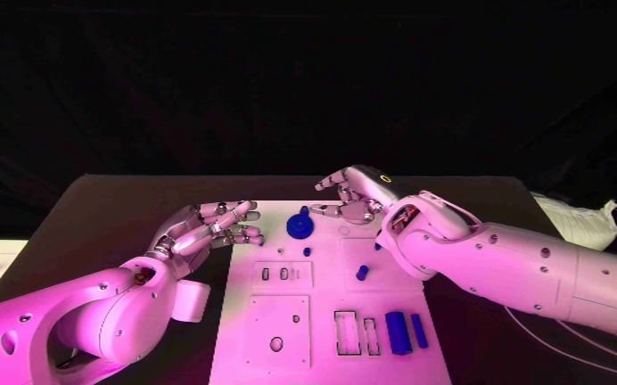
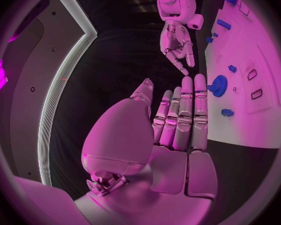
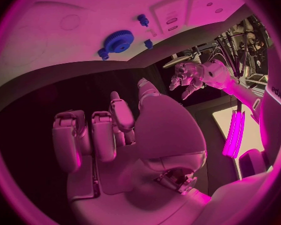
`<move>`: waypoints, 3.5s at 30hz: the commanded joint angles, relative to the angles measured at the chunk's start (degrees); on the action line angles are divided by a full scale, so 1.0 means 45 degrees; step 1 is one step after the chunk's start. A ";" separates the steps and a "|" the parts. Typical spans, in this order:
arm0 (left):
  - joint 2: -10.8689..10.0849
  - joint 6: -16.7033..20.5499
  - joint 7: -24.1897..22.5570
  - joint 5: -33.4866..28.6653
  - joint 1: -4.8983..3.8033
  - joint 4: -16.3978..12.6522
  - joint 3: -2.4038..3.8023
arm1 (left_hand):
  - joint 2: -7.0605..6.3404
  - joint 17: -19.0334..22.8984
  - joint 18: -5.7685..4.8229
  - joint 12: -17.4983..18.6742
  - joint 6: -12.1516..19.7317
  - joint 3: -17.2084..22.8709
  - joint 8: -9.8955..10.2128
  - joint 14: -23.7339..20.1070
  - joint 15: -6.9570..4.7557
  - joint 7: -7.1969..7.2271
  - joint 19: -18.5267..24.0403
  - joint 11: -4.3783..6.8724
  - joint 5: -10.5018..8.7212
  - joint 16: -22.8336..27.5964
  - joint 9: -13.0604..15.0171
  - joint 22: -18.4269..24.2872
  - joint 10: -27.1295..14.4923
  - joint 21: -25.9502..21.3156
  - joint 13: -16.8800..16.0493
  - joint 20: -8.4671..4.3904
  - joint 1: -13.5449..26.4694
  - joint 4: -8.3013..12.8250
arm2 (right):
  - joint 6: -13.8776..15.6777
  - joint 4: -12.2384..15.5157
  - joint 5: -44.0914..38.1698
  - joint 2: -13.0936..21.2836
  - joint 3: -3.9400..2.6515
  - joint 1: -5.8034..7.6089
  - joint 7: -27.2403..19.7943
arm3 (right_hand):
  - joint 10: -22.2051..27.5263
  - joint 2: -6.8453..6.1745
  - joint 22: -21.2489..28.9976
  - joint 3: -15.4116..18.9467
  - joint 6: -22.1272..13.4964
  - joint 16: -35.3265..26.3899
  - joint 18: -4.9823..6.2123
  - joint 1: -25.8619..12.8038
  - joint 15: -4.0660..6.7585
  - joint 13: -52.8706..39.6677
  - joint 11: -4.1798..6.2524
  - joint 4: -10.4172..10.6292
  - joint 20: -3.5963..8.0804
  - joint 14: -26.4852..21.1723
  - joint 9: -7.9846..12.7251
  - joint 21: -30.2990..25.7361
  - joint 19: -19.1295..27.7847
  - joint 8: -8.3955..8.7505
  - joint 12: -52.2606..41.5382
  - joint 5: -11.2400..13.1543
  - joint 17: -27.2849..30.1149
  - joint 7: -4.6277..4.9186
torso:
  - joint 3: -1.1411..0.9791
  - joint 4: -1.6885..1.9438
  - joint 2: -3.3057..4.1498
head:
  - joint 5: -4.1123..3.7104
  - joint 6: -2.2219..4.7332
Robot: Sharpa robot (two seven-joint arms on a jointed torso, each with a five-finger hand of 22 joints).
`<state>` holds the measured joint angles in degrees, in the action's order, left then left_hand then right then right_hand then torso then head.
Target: Assemble the parts on the task board
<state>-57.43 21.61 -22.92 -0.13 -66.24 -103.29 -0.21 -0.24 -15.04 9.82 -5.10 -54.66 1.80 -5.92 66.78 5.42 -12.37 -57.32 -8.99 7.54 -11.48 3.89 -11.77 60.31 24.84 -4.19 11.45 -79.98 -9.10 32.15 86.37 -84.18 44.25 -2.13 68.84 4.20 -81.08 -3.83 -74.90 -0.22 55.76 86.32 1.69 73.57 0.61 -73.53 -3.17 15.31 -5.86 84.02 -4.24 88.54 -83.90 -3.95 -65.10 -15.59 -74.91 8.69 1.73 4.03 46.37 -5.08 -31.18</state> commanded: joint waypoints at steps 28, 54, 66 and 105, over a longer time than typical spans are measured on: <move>0.0062 -0.0414 0.0037 -0.0016 -0.0013 0.0212 0.0003 | 0.0127 -0.0068 0.0120 0.0043 0.0015 0.0051 0.0063 0.0050 0.0064 -0.0017 0.0070 -0.0039 -0.0036 0.0084 -0.0008 -0.0007 -0.0025 0.0014 0.0011 0.0044 -0.0124 0.0155 | -0.2465 -0.0871 0.2371 0.3178 -0.0042 -0.0760 -0.2206 | -0.0029 -0.0238 -0.2818 -0.0017 -0.0377 0.0099 -0.0236 0.1796 -0.0022 -0.0157 -0.0078 -0.1077 -0.0009 0.1008 0.0059 0.0080 -0.0917 0.0059 -0.0117 0.0280 -0.1799 0.0006 | -0.0041 -0.0070 -0.0024 | -0.0168 0.0004; 0.0041 -0.0405 0.0054 -0.0016 -0.0011 0.0260 0.0003 | 0.0127 -0.0068 0.0120 0.0043 0.0015 0.0051 0.0063 0.0050 0.0064 -0.0017 0.0070 -0.0039 -0.0036 0.0084 -0.0008 -0.0007 -0.0025 0.0014 0.0011 0.0044 -0.0124 0.0155 | -0.2571 -0.1707 0.2307 0.2779 -0.0044 -0.1130 -0.2431 | -0.0148 0.0448 -0.2862 -0.0430 0.0696 0.0188 -0.0245 0.2486 0.0088 -0.0361 0.0060 -0.1433 0.0065 0.1046 -0.0095 0.0096 -0.0948 -0.0214 -0.0378 0.1103 -0.2008 -0.0145 | -0.0031 -0.0073 -0.0030 | -0.0172 -0.0079; 0.0032 -0.0396 0.0090 -0.0016 -0.0011 0.0265 0.0002 | 0.0141 -0.0089 0.0121 0.0056 0.0009 0.0062 0.0073 0.0057 0.0061 -0.0020 0.0070 -0.0038 -0.0036 0.0103 -0.0006 -0.0010 -0.0020 0.0019 0.0011 0.0043 -0.0156 0.0190 | -0.2607 -0.1787 0.2307 0.2718 -0.0046 -0.1134 -0.2522 | -0.0196 0.0942 -0.2887 -0.0992 0.1829 0.0248 -0.0250 0.2817 0.0340 -0.0434 0.0358 -0.1640 0.0267 0.1075 -0.0249 0.0105 -0.0965 -0.0535 -0.0443 0.1339 -0.2153 -0.0527 | -0.0029 -0.0086 -0.0027 | -0.0186 -0.0122; 0.0085 -0.0438 0.0190 -0.0016 -0.0008 0.0383 -0.0004 | 0.0165 -0.0121 0.0122 0.0085 0.0023 0.0080 0.0101 0.0067 0.0061 -0.0029 0.0072 -0.0045 -0.0035 0.0130 -0.0009 -0.0015 -0.0035 0.0027 0.0014 0.0041 -0.0204 0.0242 | -0.1528 0.0180 0.1947 0.2117 -0.0159 -0.0940 -0.1173 | -0.0420 0.0729 -0.3077 -0.0648 0.2767 0.0336 -0.0300 0.1267 0.0679 -0.0594 0.0761 -0.0823 0.0614 0.1123 -0.0560 0.0191 -0.1123 -0.0714 -0.0574 -0.0147 -0.2371 -0.1004 | -0.0013 -0.0064 -0.0078 | -0.0045 -0.0201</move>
<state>-57.20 20.81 -21.89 -0.14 -66.23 -101.57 -0.25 0.22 -15.55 9.81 -5.11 -54.66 2.13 -5.71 66.78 5.42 -12.37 -57.32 -8.99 7.54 -11.25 3.89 -11.78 60.31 24.84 -4.21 11.45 -80.44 -8.46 24.54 86.60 -73.05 54.02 -2.83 64.58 -2.84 -81.50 -0.77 -74.94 -3.09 66.47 87.66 0.80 79.27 3.10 -82.26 -1.54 11.41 -3.69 84.03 -6.78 89.20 -84.00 -7.10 -67.67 -15.88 -74.91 5.78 1.65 3.72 46.08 -5.44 -32.05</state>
